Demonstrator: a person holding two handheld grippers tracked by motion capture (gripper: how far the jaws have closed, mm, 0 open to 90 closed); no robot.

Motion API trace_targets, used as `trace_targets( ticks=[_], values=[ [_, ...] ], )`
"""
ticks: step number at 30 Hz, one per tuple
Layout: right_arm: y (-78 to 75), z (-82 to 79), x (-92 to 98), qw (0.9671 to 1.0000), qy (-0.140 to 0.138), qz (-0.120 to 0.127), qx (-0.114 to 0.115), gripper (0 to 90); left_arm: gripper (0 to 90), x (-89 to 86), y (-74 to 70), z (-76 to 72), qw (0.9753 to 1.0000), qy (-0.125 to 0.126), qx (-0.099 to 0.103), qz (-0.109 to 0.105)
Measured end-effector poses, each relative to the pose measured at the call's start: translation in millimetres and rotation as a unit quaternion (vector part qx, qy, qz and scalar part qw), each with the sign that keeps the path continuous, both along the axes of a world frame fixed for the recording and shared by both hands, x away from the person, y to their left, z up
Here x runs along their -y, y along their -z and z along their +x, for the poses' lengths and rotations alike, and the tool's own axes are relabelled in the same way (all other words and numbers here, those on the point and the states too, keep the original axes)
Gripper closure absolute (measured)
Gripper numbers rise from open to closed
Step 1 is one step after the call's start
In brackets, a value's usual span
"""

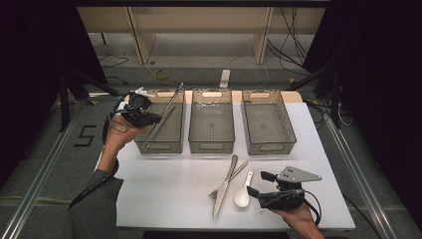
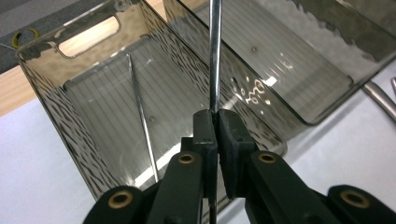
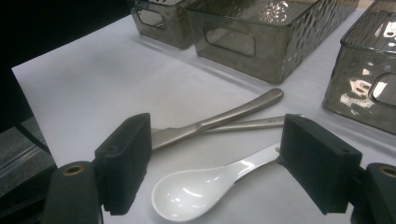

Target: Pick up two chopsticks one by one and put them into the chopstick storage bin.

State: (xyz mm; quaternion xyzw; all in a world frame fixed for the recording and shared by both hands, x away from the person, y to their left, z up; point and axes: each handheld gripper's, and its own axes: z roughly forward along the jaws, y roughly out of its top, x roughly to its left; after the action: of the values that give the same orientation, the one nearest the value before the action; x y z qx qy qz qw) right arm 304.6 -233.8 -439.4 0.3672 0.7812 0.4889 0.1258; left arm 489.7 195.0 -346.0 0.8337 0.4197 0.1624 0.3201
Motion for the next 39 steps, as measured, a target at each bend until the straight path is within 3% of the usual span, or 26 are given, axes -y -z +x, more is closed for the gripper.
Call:
trace_targets(
  ticks=[3,7,22,39],
  values=[
    [-0.1,0.0,0.0,1.0,0.0,0.001,0.001,26.3,85.5,-3.2,-2.2,9.2,0.9999,-0.005,-0.001,-0.01],
    [0.0,-0.1,0.2,1.0,0.0,0.001,-0.001,26.3,85.5,-7.1,-1.2,19.6,0.9998,-0.019,-0.002,-0.006],
    [0.3,0.0,-0.1,1.0,-0.002,0.002,-0.003,26.3,85.4,-7.8,6.9,40.6,0.9982,-0.058,0.012,-0.012],
    [0.0,-0.8,-1.0,1.0,-0.004,0.004,-0.002,26.3,85.4,-13.9,28.6,47.0,0.9964,-0.082,0.012,-0.018]
  ],
)
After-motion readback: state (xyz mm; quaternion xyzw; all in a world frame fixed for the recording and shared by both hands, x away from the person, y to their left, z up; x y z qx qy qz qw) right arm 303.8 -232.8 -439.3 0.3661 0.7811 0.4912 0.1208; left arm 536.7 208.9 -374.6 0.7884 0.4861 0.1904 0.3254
